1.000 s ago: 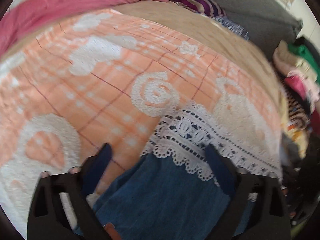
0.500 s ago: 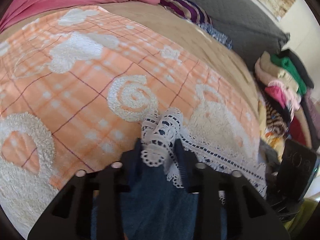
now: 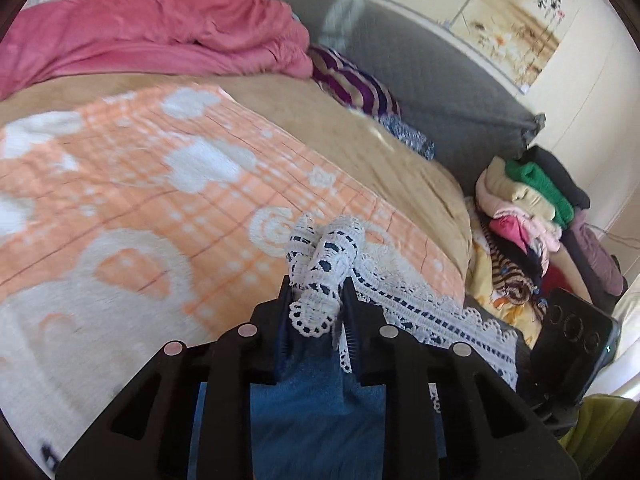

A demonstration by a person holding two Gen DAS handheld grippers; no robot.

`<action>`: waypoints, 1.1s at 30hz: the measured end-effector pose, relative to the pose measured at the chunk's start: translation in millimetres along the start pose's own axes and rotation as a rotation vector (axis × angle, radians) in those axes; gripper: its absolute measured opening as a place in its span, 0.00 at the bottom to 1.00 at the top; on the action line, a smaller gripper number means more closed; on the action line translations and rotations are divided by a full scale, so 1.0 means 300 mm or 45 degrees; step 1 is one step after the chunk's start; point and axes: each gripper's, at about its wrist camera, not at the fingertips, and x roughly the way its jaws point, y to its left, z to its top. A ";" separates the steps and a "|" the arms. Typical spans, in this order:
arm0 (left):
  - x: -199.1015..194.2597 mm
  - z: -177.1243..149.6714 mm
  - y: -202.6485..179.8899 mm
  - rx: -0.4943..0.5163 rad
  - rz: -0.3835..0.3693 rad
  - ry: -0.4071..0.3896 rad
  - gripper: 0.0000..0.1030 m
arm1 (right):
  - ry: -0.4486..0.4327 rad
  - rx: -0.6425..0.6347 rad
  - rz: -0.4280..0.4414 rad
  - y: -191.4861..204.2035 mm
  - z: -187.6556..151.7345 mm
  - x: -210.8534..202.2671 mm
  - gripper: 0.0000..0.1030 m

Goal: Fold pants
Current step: 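Carry the lace hem over toward the waistband with the right gripper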

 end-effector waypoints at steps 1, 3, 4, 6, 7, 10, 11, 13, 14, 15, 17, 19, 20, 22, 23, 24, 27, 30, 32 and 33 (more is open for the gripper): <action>-0.039 -0.015 0.011 -0.014 0.008 -0.014 0.22 | 0.010 -0.068 0.018 0.060 0.004 0.012 0.16; -0.095 -0.047 0.029 -0.039 0.081 -0.019 0.22 | 0.038 -0.162 0.030 0.142 0.014 0.046 0.16; -0.108 -0.055 0.038 -0.057 0.111 -0.016 0.24 | 0.060 -0.209 0.033 0.189 0.017 0.074 0.16; -0.144 -0.087 0.062 -0.127 0.192 -0.010 0.26 | 0.108 -0.302 0.036 0.262 0.010 0.133 0.16; -0.164 -0.110 0.097 -0.198 0.233 -0.003 0.28 | 0.126 -0.341 0.025 0.285 0.001 0.157 0.16; -0.238 -0.169 0.205 -0.409 0.210 -0.039 0.42 | 0.212 -0.409 0.025 0.340 -0.048 0.238 0.16; -0.263 -0.187 0.229 -0.458 0.190 -0.061 0.58 | 0.235 -0.424 0.025 0.356 -0.063 0.254 0.16; -0.329 -0.236 0.279 -0.552 0.108 -0.126 0.69 | 0.276 -0.487 0.015 0.383 -0.096 0.285 0.17; -0.352 -0.258 0.287 -0.569 0.091 -0.150 0.73 | 0.286 -0.529 0.013 0.399 -0.114 0.298 0.18; -0.383 -0.288 0.299 -0.585 0.104 -0.181 0.77 | 0.297 -0.567 0.009 0.415 -0.130 0.311 0.20; -0.411 -0.338 0.315 -0.626 0.144 -0.206 0.84 | 0.328 -0.651 0.028 0.455 -0.172 0.327 0.24; -0.421 -0.381 0.334 -0.662 0.128 -0.227 0.84 | 0.369 -0.709 0.077 0.484 -0.213 0.337 0.37; -0.422 -0.397 0.342 -0.673 0.103 -0.244 0.84 | 0.403 -0.736 0.106 0.501 -0.236 0.346 0.41; -0.420 -0.432 0.355 -0.701 0.047 -0.276 0.85 | 0.430 -0.780 0.149 0.529 -0.268 0.353 0.52; -0.419 -0.444 0.366 -0.704 0.035 -0.283 0.85 | 0.444 -0.785 0.170 0.533 -0.273 0.351 0.53; -0.415 -0.452 0.373 -0.706 0.033 -0.284 0.85 | 0.442 -0.772 0.203 0.529 -0.269 0.338 0.58; -0.393 -0.458 0.394 -0.720 0.002 -0.247 0.85 | 0.380 -0.692 0.246 0.498 -0.221 0.296 0.67; -0.383 -0.465 0.401 -0.725 -0.014 -0.234 0.85 | 0.253 -0.547 0.217 0.419 -0.111 0.244 0.72; -0.378 -0.462 0.401 -0.714 0.003 -0.219 0.85 | 0.229 -0.476 0.090 0.353 -0.011 0.258 0.74; -0.375 -0.467 0.405 -0.715 0.010 -0.214 0.85 | 0.235 -0.456 0.031 0.334 0.026 0.267 0.74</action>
